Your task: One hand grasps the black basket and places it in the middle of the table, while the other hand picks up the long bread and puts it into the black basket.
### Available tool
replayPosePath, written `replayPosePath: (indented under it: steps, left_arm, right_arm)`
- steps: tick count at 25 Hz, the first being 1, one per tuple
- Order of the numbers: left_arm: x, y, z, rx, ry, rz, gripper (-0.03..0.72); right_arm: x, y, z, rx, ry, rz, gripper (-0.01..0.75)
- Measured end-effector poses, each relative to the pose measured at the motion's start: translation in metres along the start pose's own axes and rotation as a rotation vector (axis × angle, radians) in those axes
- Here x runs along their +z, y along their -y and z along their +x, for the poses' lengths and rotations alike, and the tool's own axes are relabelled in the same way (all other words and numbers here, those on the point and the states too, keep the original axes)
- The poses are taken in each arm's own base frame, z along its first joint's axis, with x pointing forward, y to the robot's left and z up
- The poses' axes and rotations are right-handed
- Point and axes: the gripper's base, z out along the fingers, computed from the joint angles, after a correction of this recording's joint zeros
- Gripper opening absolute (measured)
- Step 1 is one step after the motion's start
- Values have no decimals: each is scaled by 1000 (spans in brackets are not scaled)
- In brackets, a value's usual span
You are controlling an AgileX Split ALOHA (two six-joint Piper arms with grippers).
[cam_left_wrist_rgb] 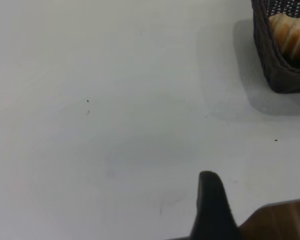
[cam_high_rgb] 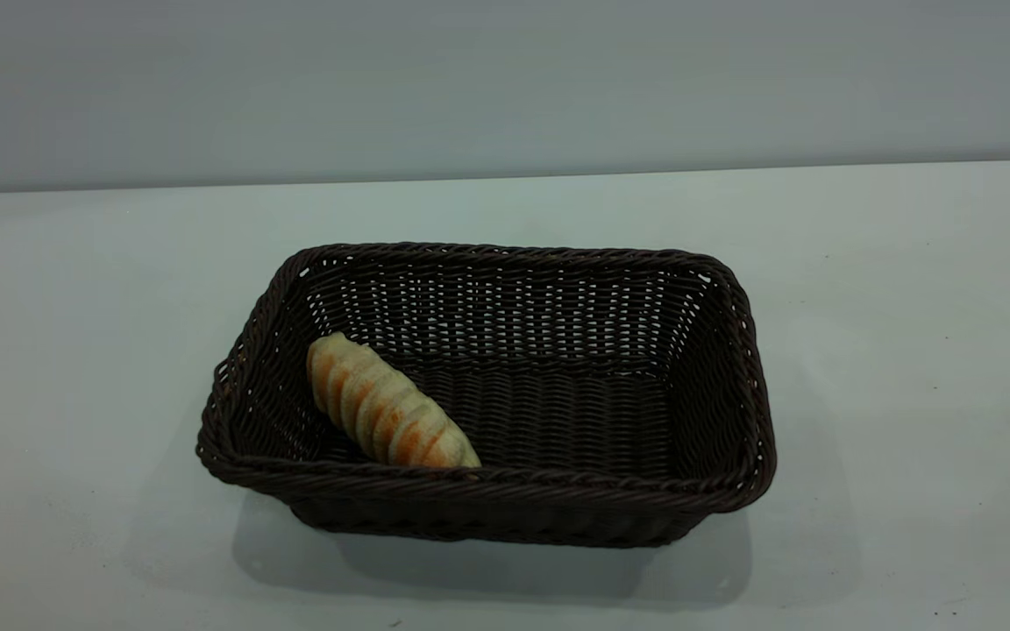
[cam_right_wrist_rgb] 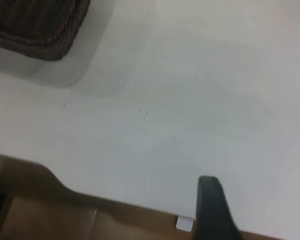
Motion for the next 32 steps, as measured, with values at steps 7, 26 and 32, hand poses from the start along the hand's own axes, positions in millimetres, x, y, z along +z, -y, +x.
replayPosePath:
  steps: [7, 26, 32]
  left_arm:
    - [0, 0, 0, 0, 0, 0, 510]
    - [0, 0, 0, 0, 0, 0, 510]
    - [0, 0, 0, 0, 0, 0, 510]
  right_arm:
    - [-11, 1, 8, 108, 85, 128, 483]
    - [-22, -3, 20, 100, 200, 143, 483]
    - [-22, -3, 20, 100, 200, 143, 483]
